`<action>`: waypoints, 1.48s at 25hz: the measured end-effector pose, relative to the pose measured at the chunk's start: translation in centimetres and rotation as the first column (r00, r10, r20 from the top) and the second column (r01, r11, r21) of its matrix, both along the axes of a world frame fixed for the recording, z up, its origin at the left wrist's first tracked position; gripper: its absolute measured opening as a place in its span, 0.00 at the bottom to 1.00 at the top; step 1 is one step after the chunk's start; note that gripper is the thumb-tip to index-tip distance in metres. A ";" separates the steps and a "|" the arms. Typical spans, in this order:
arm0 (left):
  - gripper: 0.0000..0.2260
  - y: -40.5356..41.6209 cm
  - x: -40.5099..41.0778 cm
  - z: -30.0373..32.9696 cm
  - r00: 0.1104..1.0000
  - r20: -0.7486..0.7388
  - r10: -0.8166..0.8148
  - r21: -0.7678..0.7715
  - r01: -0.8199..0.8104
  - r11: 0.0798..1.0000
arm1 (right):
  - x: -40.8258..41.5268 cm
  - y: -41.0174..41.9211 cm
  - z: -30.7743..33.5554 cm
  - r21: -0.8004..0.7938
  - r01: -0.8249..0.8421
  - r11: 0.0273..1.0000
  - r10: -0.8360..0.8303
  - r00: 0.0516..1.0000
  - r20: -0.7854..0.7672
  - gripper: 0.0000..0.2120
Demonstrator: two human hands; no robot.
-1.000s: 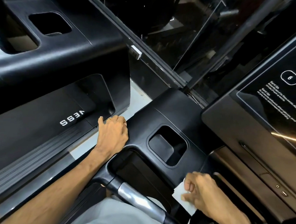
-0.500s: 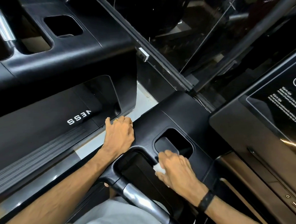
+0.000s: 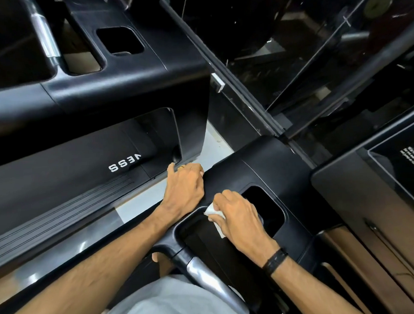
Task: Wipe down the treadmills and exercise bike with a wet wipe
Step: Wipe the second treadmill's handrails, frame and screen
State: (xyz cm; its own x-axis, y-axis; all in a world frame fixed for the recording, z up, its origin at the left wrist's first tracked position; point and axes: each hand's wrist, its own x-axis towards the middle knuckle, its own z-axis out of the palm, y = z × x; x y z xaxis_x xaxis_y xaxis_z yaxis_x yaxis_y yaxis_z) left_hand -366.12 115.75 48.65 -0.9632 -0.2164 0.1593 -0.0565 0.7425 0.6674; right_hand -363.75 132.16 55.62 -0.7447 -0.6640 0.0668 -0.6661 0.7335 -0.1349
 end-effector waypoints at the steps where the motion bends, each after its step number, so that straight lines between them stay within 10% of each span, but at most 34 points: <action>1: 0.11 -0.1 0.0 0.2 0.999 -0.033 0.033 0.079 -0.030 0.996 | 0.1 0.2 0.2 0.004 0.020 1.000 -0.020 1.000 0.000 0.15; 10: 0.06 -4.5 4.2 1.2 0.979 -0.028 0.202 0.244 -0.189 0.951 | 5.1 -4.9 3.0 -0.096 0.260 0.961 -0.147 0.772 0.618 0.09; 13: 0.07 -6.0 6.6 1.2 0.981 0.029 0.190 0.180 -0.192 0.965 | 9.2 -7.0 2.5 0.175 0.085 0.981 -0.154 0.892 0.426 0.14; 20: 0.24 -5.4 10.4 0.0 0.989 0.146 0.022 -0.202 0.008 0.979 | 13.3 -6.3 -2.7 0.195 0.287 0.938 -0.316 0.938 0.142 0.28; 37: 0.43 -5.7 10.0 0.4 0.963 0.206 -0.172 -0.179 0.209 0.961 | 13.8 -9.7 -4.4 0.472 0.394 0.788 -0.376 0.916 -0.138 0.38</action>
